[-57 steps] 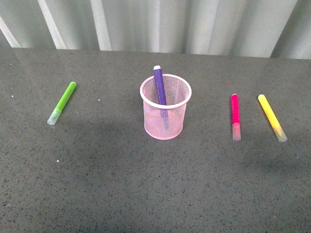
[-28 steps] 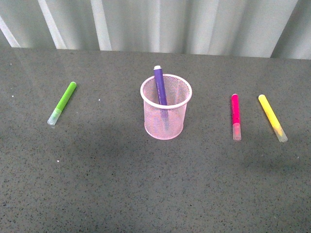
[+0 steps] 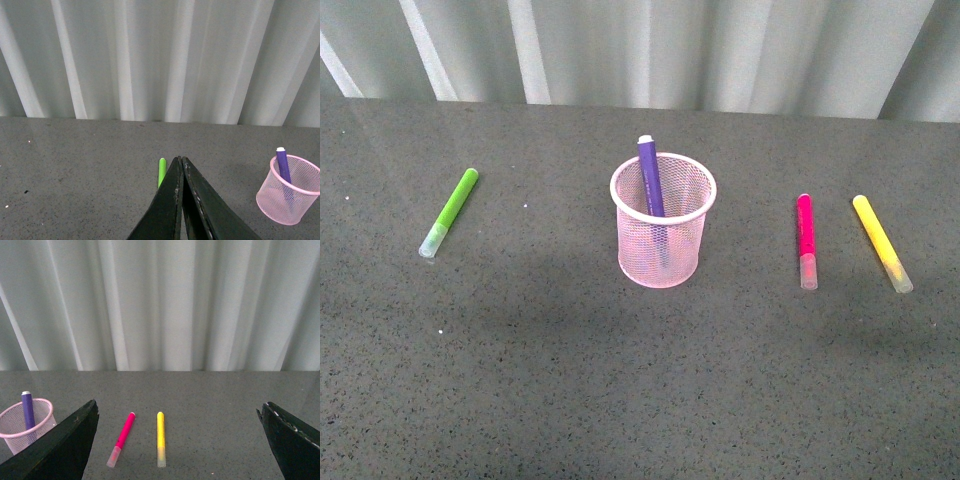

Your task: Insert purple and pink pens into pink cup

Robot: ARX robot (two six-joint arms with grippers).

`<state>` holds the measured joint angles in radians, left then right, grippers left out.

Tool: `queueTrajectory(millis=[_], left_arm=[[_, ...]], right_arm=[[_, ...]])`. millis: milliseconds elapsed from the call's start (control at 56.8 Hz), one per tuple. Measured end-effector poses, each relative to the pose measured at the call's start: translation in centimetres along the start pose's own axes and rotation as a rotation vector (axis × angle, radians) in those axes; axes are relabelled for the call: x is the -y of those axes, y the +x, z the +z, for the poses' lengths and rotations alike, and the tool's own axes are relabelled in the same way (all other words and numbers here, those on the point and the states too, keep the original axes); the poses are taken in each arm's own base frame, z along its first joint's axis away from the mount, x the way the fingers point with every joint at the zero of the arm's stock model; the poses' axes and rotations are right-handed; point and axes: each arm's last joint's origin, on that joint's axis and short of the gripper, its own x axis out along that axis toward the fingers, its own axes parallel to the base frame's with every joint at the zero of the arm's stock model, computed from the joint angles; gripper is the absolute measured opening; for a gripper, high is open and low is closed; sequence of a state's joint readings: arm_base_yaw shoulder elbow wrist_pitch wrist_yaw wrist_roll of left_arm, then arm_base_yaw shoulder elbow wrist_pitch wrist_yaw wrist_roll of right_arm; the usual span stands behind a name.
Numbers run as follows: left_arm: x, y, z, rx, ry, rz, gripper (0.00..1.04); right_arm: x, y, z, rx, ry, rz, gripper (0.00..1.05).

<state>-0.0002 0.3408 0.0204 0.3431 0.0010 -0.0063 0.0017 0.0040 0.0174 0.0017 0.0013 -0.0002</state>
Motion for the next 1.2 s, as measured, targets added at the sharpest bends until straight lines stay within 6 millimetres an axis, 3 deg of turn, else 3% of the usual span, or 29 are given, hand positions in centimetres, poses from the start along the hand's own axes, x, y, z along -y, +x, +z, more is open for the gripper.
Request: queueTrajectory(millis=[546, 687, 969, 1198], left_arm=[[0.0, -1.2, 0.0, 0.002, 0.0, 0.0, 0.04], [0.0, -2.2, -0.3, -0.003, 0.002, 0.001, 0.04], [0.0, -2.3, -0.3, -0.004, 0.001, 0.001, 0.04], [0.0, -2.3, -0.3, -0.004, 0.002, 0.001, 0.46]], right_arm=[[0.0, 0.0, 0.0, 0.0, 0.0, 0.0, 0.98], [0.0, 0.0, 0.0, 0.0, 0.0, 0.0, 0.98], [0.0, 0.0, 0.0, 0.0, 0.0, 0.0, 0.98], [0.0, 0.0, 0.0, 0.0, 0.0, 0.0, 0.98]])
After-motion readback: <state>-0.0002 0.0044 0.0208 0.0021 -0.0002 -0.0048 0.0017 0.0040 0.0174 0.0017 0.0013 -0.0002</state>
